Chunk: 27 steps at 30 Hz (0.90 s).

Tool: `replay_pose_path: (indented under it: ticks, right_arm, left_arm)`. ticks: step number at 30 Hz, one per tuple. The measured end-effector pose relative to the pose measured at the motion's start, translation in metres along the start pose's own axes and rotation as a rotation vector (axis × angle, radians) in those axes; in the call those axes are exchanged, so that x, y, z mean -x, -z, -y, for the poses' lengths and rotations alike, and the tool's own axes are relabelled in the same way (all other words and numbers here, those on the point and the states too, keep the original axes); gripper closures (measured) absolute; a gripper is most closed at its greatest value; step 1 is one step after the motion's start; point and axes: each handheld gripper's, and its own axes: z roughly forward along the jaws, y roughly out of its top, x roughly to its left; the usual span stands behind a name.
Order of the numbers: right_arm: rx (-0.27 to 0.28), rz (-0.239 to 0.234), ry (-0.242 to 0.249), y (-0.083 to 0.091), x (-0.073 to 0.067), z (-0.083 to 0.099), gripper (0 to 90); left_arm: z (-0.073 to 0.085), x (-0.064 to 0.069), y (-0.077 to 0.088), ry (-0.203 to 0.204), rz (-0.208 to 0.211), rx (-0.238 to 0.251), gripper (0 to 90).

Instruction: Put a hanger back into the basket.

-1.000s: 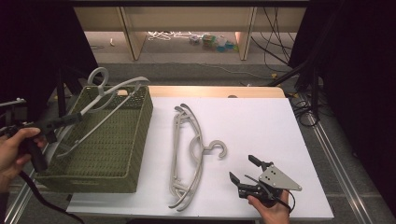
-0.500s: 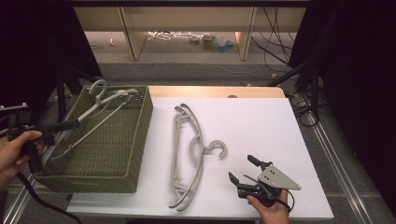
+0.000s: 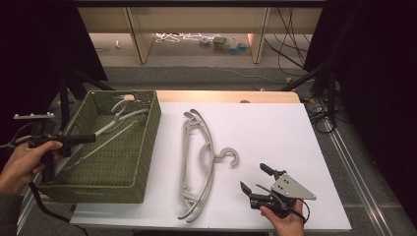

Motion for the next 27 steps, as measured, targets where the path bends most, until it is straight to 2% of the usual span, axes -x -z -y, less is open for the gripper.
replay_pose_path:
  ticks: [5,11,14,16,17,18,19,21,22,23,25,26,27]
  right_arm:
    - [-0.011,-0.006,0.003,0.000,0.000,0.000,15.5]
    - [0.001,-0.007,0.020,-0.002,0.001,0.000,15.5]
    - [0.019,-0.012,0.021,-0.004,0.001,0.000,15.5]
    - [0.011,-0.014,0.026,-0.003,0.001,0.000,15.5]
    - [0.006,-0.012,0.026,-0.003,0.001,0.000,15.5]
    - [0.006,-0.012,0.026,-0.003,0.001,0.000,15.5]
    - [-0.004,-0.013,0.018,-0.002,0.000,0.000,15.5]
    - [0.019,-0.012,0.022,-0.004,0.001,0.000,15.5]
    - [0.000,-0.022,-0.008,-0.004,-0.001,0.001,15.5]
    - [0.000,-0.022,-0.008,-0.004,-0.001,0.001,15.5]
    - [-0.012,-0.012,-0.001,-0.003,-0.001,0.000,15.6]
    - [-0.003,-0.007,0.024,-0.003,0.001,0.000,15.5]
    - [-0.004,-0.009,0.024,-0.003,0.000,0.000,15.6]
  left_arm:
    - [0.003,-0.004,-0.005,-0.013,0.000,-0.025,81.6]
    - [0.005,0.000,-0.011,-0.077,-0.007,-0.076,81.5]
    - [0.006,-0.002,-0.012,-0.143,-0.051,-0.101,80.9]
    - [0.007,-0.003,-0.012,-0.163,-0.074,-0.121,80.6]
    - [0.010,-0.007,-0.014,-0.180,-0.088,-0.169,79.7]
    - [0.010,-0.007,-0.014,-0.180,-0.088,-0.169,79.7]
    - [0.013,-0.009,-0.015,-0.175,-0.080,-0.195,79.7]
    - [0.019,-0.010,-0.018,-0.170,-0.095,-0.212,78.9]
    - [0.021,-0.010,-0.019,-0.168,-0.092,-0.201,79.0]
    - [0.023,-0.009,-0.020,-0.165,-0.087,-0.192,79.0]
    - [0.020,-0.008,-0.017,-0.126,-0.091,-0.163,75.7]
    - [0.019,-0.007,-0.016,-0.120,-0.082,-0.149,72.9]
    - [0.018,-0.006,-0.015,-0.124,-0.086,-0.149,70.1]
